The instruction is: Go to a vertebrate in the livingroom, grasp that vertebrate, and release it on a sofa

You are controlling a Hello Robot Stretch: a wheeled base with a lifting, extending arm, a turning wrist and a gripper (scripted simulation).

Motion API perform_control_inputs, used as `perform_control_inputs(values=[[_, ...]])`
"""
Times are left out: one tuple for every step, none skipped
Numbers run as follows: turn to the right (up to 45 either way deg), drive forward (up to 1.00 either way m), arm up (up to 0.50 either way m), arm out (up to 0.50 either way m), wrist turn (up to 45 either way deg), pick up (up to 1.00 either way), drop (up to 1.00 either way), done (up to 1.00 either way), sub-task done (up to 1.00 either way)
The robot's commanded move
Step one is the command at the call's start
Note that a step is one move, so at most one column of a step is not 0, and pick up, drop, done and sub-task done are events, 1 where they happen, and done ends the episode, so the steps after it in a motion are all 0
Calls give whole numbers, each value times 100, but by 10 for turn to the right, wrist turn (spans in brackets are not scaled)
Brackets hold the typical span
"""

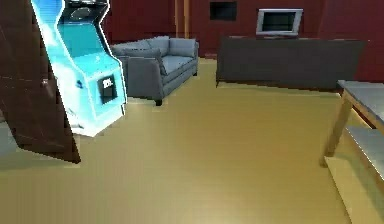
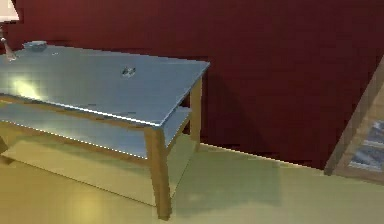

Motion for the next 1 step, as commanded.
perform_control_inputs(values=[[330, 0, 0, 0, 0, 0, 0, 0, 0]])
